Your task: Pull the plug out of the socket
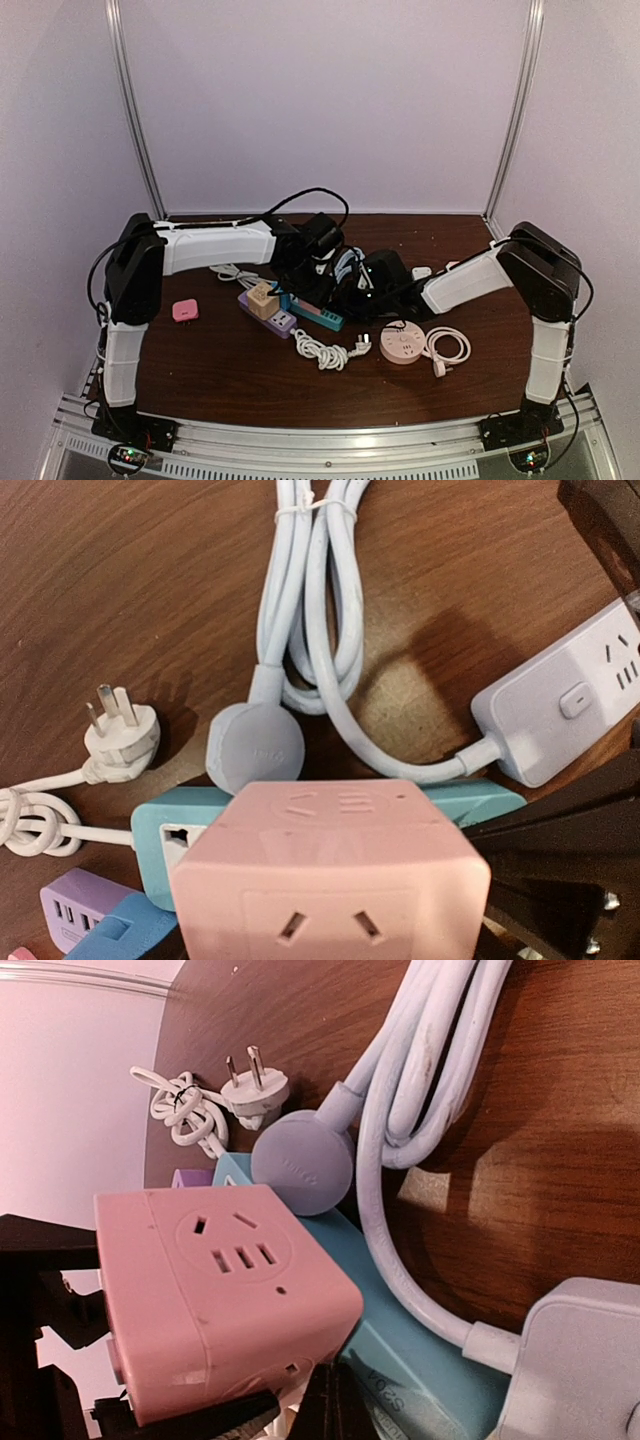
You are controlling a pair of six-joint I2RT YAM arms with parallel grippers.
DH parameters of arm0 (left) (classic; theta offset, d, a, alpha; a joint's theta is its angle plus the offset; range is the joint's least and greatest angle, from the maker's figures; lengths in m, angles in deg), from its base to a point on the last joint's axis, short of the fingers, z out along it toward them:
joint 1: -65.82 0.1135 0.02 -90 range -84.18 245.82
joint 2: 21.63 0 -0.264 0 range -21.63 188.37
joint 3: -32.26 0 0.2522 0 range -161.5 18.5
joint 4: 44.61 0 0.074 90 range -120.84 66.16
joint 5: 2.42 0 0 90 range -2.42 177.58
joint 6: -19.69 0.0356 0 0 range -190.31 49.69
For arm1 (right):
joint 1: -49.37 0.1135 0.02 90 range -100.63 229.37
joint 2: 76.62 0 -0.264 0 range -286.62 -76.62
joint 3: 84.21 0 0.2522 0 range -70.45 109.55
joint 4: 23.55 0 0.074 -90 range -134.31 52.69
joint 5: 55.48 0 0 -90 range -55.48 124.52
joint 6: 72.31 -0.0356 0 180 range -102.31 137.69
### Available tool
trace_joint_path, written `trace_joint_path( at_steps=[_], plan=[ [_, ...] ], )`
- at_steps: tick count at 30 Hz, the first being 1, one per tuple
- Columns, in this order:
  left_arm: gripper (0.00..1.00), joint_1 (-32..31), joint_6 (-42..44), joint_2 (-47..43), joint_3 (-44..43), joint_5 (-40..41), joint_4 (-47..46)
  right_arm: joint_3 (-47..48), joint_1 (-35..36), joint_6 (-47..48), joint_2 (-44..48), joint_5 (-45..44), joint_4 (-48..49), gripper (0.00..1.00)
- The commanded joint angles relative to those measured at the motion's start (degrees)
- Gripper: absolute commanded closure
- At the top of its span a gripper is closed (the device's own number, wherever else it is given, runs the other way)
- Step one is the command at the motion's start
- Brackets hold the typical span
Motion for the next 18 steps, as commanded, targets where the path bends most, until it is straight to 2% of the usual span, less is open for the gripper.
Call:
trace_joint_path(
  at_steps=[1,13,18],
  plan=[
    [0.82,0.69,-1.94,-3.26,-3.99,0.83,-6.9,0.01,1.5,1.67,-3.82,-3.59,-8.95,1.0],
    [0.88,2.04,-5.12,-7.62,2.79,-1.66,-18.89,1.37,1.8,3.14,-3.73,-6.22,-12.53,1.0],
    [0.89,2.02,-4.43,-9.28,3.62,-0.64,-20.47,1.61,2.11,3.13,-4.28,-6.63,-13.13,1.0]
  ],
)
